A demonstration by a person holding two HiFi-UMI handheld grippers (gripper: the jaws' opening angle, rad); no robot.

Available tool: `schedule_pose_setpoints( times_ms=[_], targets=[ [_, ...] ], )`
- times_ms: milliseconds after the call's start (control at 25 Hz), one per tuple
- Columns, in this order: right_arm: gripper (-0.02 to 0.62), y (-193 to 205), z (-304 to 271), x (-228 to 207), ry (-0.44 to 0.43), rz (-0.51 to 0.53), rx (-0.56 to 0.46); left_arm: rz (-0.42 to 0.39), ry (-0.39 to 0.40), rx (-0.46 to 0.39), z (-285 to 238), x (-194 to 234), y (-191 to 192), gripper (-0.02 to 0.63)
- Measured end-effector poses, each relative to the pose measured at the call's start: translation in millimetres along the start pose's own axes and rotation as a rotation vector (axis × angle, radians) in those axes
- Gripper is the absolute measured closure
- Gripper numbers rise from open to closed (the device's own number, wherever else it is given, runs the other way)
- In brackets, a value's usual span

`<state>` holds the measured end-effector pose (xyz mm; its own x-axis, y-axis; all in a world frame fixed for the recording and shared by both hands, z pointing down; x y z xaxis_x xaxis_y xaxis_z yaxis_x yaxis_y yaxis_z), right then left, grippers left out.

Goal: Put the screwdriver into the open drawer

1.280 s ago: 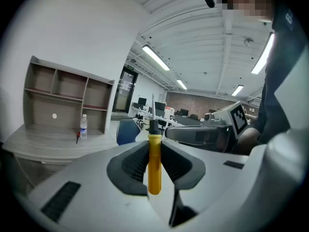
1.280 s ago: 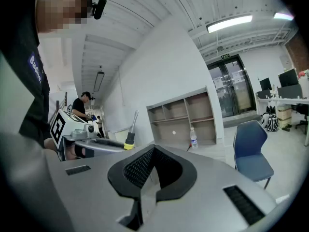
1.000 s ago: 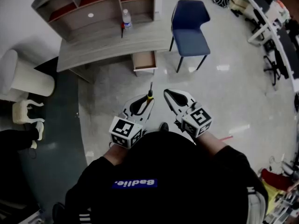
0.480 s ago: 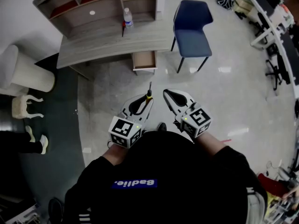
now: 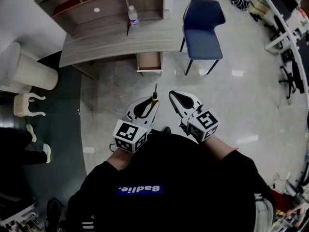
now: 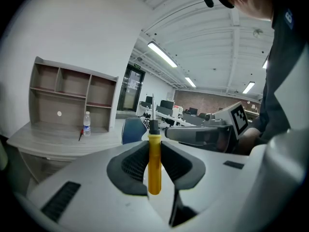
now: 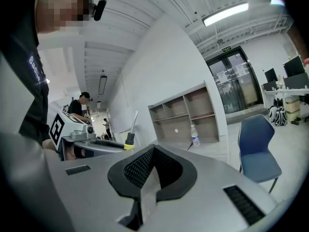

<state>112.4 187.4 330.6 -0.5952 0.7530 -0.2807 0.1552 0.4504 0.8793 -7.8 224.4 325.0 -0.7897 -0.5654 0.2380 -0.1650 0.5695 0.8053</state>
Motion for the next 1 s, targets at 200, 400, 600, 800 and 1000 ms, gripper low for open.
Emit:
schedule_pose_setpoints(
  times_ms=[200,400,600,800,1000],
  targets=[
    [0.566,-2.5,-6.5,-14.4,-0.007,-0.01,0.011,0.002,0.0,0.004,-12.8,7.0,-8.4,0.529],
    [0.566,-12.5,-29.9,-26.7,0.016,-0.031,0.007,0.001,0.016,0.012,-22.7,34.4,-14.7,0.529],
    [0.566,-23.9,-57.8,-38.4,0.065,-0.044,0.02,-0.01,0.065,0.027,-37.7,71.2,-29.0,0.529],
    [0.566,-41.4,-90.2,-53.6,0.131,-0.053,0.032,-0.046,0.131,0.041,-52.8,107.2,-49.2,0.529],
    [0.566,-68.9,-122.4,-64.8,0.189,-0.058,0.024,-0.069,0.188,0.039,-62.2,150.4,-67.6,0.529]
  ],
)
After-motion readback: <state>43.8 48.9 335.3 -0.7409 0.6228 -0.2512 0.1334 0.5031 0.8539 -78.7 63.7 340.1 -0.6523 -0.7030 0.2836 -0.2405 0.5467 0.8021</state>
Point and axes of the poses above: the fingertips, and each gripper's own axes: z backward along the fingers, x to its left, y out of its underside, the point moved 5 cm from there along z, backward along the fingers, and after that the axes turned 15 degrees about x, right-handed, at the moved point
